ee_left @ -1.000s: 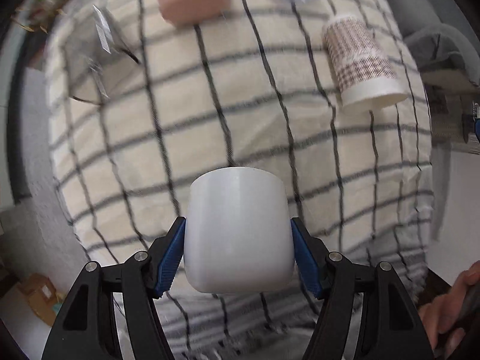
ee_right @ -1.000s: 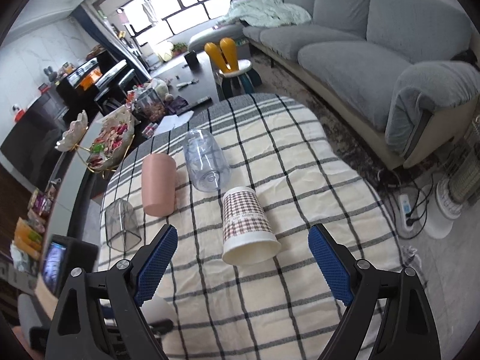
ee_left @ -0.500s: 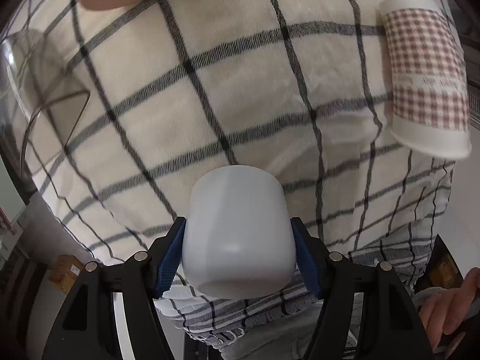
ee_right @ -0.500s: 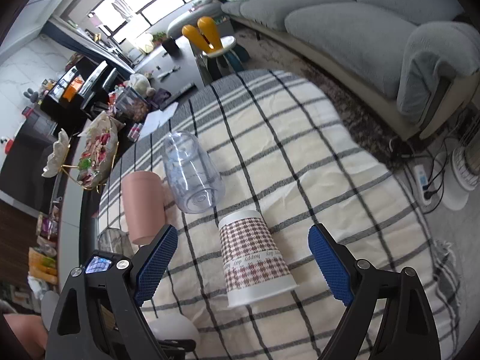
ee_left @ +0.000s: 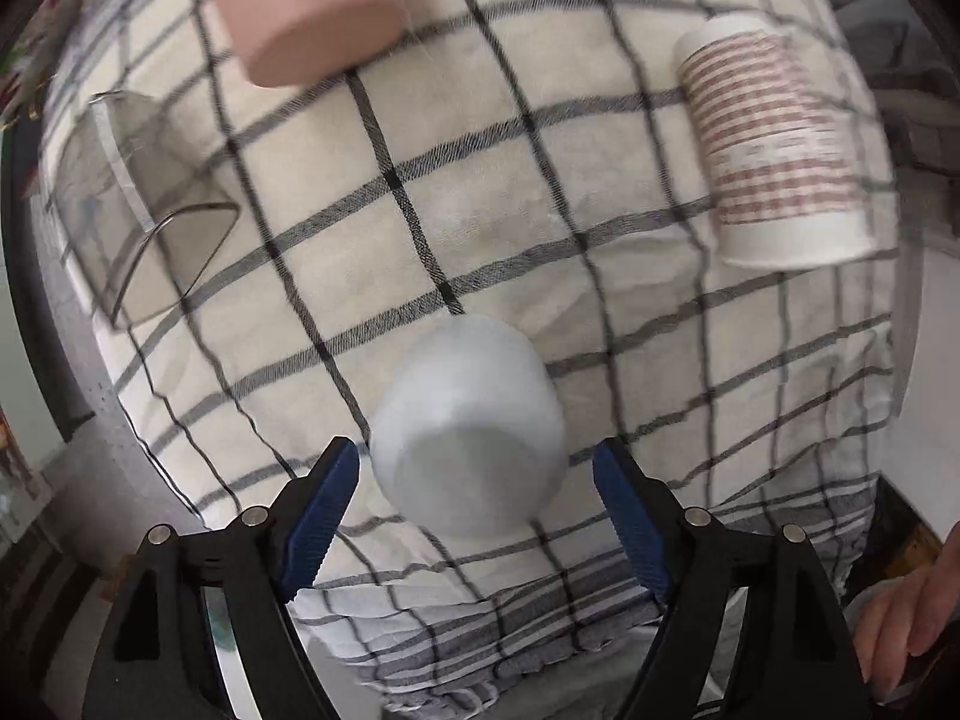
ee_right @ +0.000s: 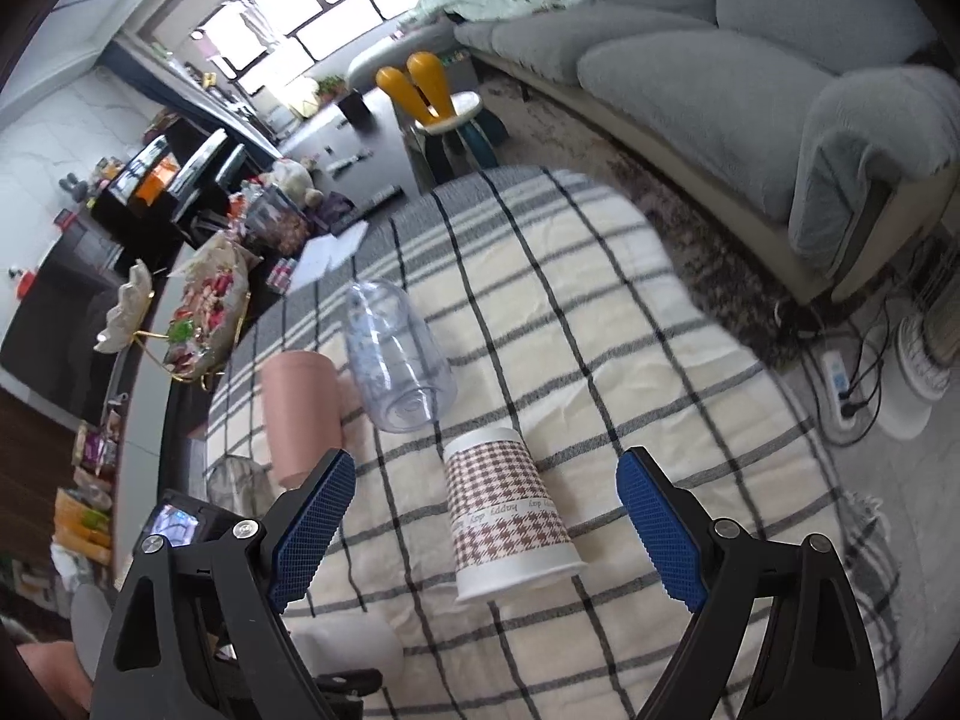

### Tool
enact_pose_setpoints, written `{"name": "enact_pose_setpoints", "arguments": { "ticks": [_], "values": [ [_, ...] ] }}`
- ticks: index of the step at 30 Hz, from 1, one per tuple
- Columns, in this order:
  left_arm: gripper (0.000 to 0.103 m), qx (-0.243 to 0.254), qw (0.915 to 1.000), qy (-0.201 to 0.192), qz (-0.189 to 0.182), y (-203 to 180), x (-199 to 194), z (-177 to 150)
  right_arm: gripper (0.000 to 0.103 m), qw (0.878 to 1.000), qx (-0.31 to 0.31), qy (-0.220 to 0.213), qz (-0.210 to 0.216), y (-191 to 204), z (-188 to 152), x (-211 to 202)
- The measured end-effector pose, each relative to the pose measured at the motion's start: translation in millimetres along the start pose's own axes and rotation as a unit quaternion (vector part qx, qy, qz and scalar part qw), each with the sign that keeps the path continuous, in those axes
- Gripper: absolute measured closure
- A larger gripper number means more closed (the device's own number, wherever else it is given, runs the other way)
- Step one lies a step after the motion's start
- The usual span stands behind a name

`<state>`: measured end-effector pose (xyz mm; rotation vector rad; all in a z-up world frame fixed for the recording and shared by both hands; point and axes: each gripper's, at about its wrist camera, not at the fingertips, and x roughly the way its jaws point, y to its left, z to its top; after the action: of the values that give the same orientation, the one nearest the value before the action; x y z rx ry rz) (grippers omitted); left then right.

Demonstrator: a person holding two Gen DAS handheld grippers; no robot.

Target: Flip cup upside down

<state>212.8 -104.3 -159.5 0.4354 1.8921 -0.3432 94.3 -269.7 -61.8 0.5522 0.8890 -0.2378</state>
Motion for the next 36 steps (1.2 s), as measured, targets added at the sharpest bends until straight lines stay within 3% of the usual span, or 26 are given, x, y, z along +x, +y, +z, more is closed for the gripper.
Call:
{"name": "enact_pose_setpoints", "arguments": {
  "ticks": [7,13,18,27,34,36],
  "values": [
    [0.020,-0.025,0.9928,-0.117,0.001,-4.3,-36.2,-51.0,0.014,0.997,-0.059,-0.044,-0.009,12.7,-17.3,-48.6],
    [0.020,-0.058,0.9724,-0.225,0.019,-3.5,-50.9,-98.3,0.013,0.994,-0.100,-0.052,-0.008,19.2,-40.9,-71.8],
    [0.020,-0.113,0.9418,-0.316,0.025,6.1,-53.6,-136.9,0.013,0.988,-0.136,-0.068,-0.014,29.9,-64.9,-89.2],
    [0.020,-0.180,0.8810,-0.435,0.050,10.0,-50.5,-199.5,0.008,0.978,-0.168,-0.118,-0.028,31.2,-98.7,-122.5],
    [0.020,-0.206,0.8467,-0.486,0.068,4.6,-45.0,-232.3,0.007,0.975,-0.183,-0.125,-0.034,31.0,-112.2,-130.0],
    [0.015,-0.209,0.8355,-0.502,0.078,2.2,-46.2,-243.0,0.004,0.973,-0.185,-0.130,-0.037,30.9,-116.3,-132.5]
  ]
}}
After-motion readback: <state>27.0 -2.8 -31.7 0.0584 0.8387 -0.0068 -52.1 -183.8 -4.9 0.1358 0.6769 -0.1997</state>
